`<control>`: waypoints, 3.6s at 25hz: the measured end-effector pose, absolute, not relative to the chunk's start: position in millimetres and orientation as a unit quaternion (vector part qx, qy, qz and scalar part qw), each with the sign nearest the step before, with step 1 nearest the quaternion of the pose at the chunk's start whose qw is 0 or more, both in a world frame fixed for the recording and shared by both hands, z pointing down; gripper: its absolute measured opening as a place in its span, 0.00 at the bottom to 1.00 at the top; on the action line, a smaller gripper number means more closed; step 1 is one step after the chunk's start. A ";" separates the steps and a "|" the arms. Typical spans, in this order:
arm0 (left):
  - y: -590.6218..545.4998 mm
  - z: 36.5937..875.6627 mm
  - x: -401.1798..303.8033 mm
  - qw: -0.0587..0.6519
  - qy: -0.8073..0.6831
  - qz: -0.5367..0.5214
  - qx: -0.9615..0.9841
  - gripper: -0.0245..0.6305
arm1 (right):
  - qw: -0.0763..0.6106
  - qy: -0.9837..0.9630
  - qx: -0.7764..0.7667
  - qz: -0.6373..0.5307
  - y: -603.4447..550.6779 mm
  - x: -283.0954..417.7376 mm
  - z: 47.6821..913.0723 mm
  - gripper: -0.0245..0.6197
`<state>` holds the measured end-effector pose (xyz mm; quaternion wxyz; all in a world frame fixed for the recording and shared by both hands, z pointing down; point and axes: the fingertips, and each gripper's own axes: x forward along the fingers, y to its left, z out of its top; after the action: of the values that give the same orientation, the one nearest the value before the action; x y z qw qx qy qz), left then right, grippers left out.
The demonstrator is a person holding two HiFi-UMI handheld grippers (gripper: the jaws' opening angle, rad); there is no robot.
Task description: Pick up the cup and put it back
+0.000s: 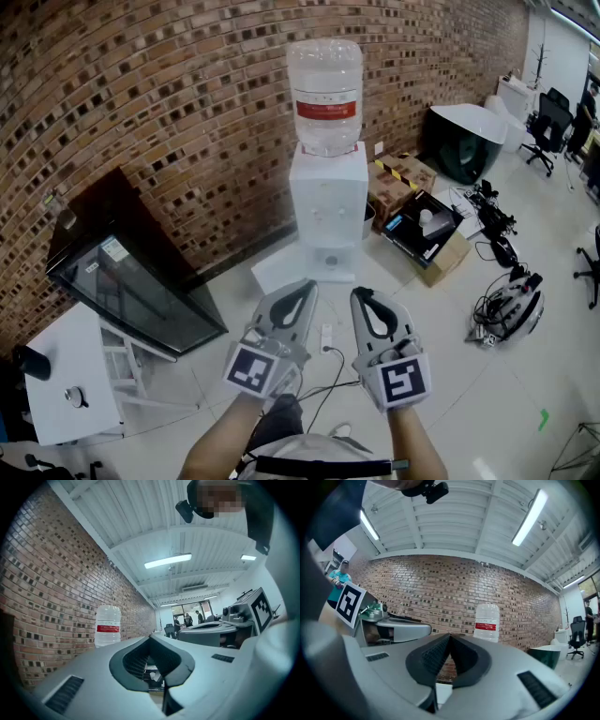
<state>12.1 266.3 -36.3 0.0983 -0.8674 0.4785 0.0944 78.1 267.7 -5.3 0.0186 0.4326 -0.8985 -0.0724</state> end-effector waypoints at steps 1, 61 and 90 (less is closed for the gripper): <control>256.9 -35.1 9.7 0.099 0.478 0.094 -0.868 0.04 | 0.018 -0.898 0.433 -0.071 258.6 75.2 -4.7 0.05; -114.3 284.0 -42.0 0.042 0.479 0.095 -0.872 0.04 | 0.061 -0.887 0.457 -0.024 -119.2 -4.3 324.7 0.09; -203.1 680.6 -55.6 0.010 0.433 0.058 -0.900 0.05 | 0.059 -0.851 0.522 0.015 -219.8 -13.0 755.0 0.28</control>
<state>-55.6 -203.1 680.6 0.0099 -0.8995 0.4329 0.0581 -13.0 -219.8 755.0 0.0589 0.5222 -0.8506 0.0148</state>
